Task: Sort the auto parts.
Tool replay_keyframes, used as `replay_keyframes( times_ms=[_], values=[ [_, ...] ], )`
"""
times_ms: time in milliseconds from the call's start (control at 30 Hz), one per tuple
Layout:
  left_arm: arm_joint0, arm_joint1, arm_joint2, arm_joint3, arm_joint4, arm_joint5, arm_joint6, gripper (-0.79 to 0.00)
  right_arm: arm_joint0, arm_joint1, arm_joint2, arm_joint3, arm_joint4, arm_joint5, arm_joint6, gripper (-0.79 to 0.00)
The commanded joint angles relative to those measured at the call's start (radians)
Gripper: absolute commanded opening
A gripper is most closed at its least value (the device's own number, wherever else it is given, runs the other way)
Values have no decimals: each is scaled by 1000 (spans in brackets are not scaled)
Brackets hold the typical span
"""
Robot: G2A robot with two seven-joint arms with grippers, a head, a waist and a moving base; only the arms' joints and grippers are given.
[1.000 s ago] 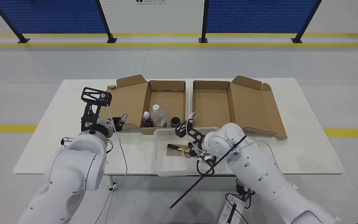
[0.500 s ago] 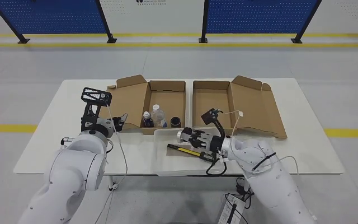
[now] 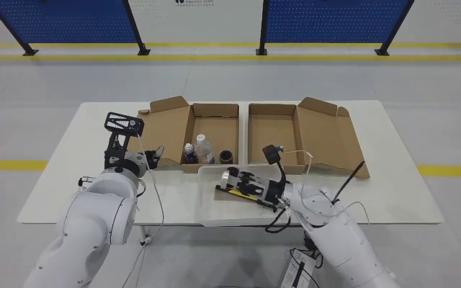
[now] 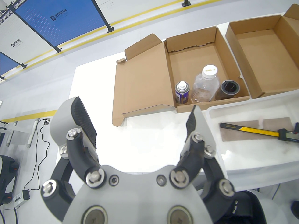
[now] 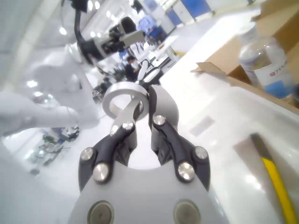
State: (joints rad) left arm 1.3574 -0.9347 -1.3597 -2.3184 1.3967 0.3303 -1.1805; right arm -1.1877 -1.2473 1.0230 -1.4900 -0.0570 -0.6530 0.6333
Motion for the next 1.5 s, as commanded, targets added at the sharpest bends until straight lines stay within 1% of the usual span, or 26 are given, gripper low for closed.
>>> replay_keyframes(
  times_ms=[0,300,433,533,700,833,967,1033,1100,1167,1333,1467],
  values=[
    [0,0,0,0,0,0,0,0,6,0,-4,5,-6,4,1,-785],
    [0,0,0,0,0,0,0,0,2,6,8,-17,-48,44,-7,-785],
    [0,0,0,0,0,0,0,0,-1,12,26,-39,-85,82,-10,-785],
    [0,0,0,0,0,0,0,0,6,21,52,-72,-173,174,15,-785],
    [0,0,0,0,0,0,0,0,20,45,126,-198,-400,407,107,-785],
    [0,0,0,0,0,0,0,0,52,64,179,-288,-613,558,226,-785],
    [0,0,0,0,0,0,0,0,113,78,194,-325,-842,660,389,-785],
    [0,0,0,0,0,0,0,0,148,81,190,-322,-922,698,456,-785],
    [0,0,0,0,0,0,0,0,192,83,181,-292,-1008,706,517,-785],
    [0,0,0,0,0,0,0,0,239,82,164,-243,-1062,705,568,-785],
    [0,0,0,0,0,0,0,0,344,73,96,-83,-1152,662,632,-785],
    [0,0,0,0,0,0,0,0,412,54,17,61,-1162,613,647,-785]
  ],
)
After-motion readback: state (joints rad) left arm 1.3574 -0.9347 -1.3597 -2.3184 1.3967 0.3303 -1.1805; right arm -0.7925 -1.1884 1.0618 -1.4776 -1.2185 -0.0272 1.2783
